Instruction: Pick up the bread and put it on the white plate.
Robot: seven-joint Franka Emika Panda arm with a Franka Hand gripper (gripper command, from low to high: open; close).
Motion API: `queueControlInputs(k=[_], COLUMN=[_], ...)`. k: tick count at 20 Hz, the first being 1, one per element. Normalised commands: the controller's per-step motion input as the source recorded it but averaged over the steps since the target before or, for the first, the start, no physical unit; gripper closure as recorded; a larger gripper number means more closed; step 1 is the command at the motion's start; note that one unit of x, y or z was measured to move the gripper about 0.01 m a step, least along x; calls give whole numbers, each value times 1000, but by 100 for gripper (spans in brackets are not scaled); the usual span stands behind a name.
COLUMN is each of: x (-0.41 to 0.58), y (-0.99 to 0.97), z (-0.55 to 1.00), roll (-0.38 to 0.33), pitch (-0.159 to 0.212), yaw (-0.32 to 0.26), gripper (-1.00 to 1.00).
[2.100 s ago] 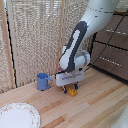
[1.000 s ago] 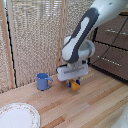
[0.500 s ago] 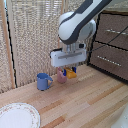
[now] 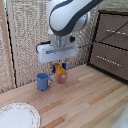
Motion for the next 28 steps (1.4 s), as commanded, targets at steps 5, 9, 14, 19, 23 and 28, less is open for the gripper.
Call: queueControlInputs(k=[5, 9, 14, 19, 23, 28], x=[225, 273, 301, 321, 200, 54], y=[946, 954, 953, 923, 791, 620], z=[205, 23, -3, -225, -511, -546], roll=[0, -8, -11, -56, -162, -238], pitch=[30, 26, 21, 2, -1, 5], yaw=[2, 2, 7, 1, 1, 29], gripper=[100, 100, 100, 100, 100, 100])
